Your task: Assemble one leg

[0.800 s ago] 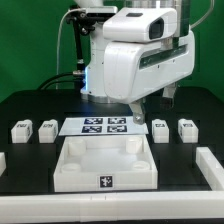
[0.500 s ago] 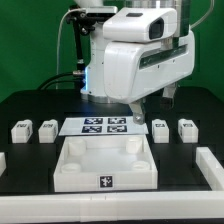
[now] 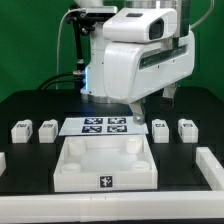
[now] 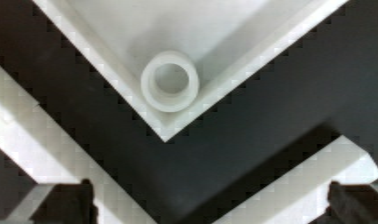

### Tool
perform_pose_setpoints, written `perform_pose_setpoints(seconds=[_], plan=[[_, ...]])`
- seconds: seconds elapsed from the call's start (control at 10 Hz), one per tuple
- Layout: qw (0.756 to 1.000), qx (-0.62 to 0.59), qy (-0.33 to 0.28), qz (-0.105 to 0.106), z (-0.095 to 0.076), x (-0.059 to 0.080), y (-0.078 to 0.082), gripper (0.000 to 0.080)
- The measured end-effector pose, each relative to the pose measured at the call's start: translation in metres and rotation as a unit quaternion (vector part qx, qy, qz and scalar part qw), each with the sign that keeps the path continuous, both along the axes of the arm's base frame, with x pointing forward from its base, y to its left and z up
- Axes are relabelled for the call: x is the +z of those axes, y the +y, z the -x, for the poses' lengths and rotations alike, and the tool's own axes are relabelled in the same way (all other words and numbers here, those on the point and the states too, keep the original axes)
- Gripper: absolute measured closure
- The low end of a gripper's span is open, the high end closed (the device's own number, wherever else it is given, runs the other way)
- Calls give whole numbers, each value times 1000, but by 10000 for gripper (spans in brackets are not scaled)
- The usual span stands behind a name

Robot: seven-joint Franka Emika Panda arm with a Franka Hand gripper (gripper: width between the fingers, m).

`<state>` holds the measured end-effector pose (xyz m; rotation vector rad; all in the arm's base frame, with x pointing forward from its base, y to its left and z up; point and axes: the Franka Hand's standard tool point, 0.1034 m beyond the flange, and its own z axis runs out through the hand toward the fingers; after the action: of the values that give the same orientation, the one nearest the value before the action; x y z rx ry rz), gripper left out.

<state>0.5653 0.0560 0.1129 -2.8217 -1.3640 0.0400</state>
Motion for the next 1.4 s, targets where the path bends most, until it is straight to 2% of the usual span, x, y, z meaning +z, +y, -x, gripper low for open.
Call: perform_pose_setpoints(seconds=[0.3,0.4,0.6,0.8,0.9,1.1,1.4], plan=[[1000,21,1,0,1,-1,0,150],[999,35,-1,0,12,-2,-3,150],[984,177,5,-2,67,-11,-29,150],[955,297,5,-9,114,-34,-61,150],[935,353,4,-14,126,-47,-72,150],[929,369,15,-27,133,-74,-85,150],[932,358,27,-38,135,-100,-88,150]])
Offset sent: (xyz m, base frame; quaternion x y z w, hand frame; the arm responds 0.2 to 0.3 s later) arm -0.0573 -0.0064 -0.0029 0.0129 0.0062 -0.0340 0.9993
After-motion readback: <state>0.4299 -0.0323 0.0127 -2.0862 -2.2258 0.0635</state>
